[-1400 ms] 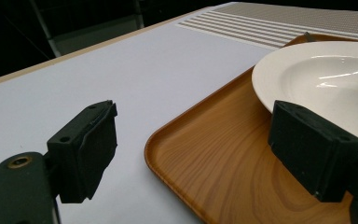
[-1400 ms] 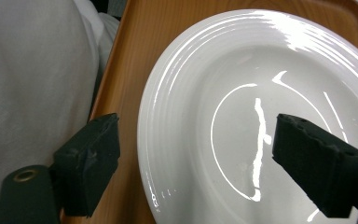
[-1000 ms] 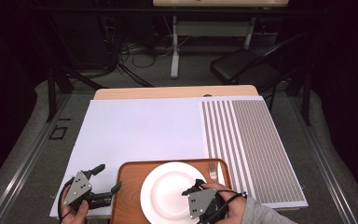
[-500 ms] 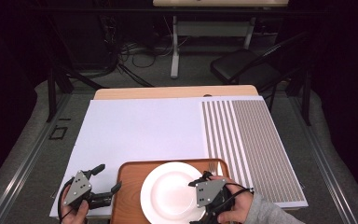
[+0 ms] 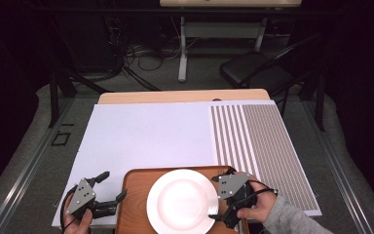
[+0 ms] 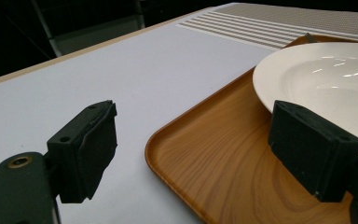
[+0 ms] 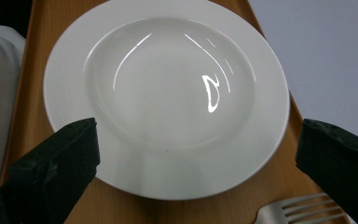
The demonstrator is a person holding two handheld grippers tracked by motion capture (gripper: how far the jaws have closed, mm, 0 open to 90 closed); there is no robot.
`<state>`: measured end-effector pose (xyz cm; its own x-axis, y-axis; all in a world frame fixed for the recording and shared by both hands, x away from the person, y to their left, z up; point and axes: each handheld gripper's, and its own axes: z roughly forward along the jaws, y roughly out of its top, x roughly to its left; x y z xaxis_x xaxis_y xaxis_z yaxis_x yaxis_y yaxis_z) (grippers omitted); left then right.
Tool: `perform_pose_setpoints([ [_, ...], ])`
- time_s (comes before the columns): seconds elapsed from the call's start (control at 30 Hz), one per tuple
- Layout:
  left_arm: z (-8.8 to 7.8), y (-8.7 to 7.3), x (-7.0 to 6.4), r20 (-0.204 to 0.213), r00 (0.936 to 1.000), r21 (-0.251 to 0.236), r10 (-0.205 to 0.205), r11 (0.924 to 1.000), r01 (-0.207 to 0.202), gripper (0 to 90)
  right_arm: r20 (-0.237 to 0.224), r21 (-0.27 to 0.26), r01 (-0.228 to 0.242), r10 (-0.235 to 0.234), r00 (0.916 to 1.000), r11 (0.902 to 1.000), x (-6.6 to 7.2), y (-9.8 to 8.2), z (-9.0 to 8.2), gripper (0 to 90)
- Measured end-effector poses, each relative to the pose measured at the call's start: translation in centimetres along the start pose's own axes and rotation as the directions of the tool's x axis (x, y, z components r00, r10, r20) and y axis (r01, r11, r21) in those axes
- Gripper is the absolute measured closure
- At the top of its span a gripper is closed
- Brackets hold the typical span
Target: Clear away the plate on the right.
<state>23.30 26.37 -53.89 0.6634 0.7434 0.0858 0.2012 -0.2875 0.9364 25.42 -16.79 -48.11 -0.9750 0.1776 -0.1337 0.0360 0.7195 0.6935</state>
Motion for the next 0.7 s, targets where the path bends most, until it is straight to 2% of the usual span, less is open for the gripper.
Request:
perform_pose_setpoints([
  [0.3, 0.0, 0.0, 0.0, -0.001, 1.0, 0.0, 0.0, 1.0, 0.0, 15.7, 0.078, 0.026, -0.065, 0.063, 0.995, 0.9975, -1.8, -2.1, -1.7, 0.0],
  [0.53, 0.0, 0.0, 0.0, 0.0, 1.0, 0.001, 0.001, 1.0, -0.001, 15.7, 0.134, 0.022, -0.124, 0.12, 0.9837, 0.9921, -2.9, -3.6, -3.1, 0.0],
  [0.7, 0.0, 0.0, 0.0, -0.001, 1.0, 0.0, 0.001, 1.0, -0.001, 15.7, 0.172, 0.015, -0.163, 0.158, 0.9723, 0.9865, -3.5, -4.7, -4.0, 0.0],
])
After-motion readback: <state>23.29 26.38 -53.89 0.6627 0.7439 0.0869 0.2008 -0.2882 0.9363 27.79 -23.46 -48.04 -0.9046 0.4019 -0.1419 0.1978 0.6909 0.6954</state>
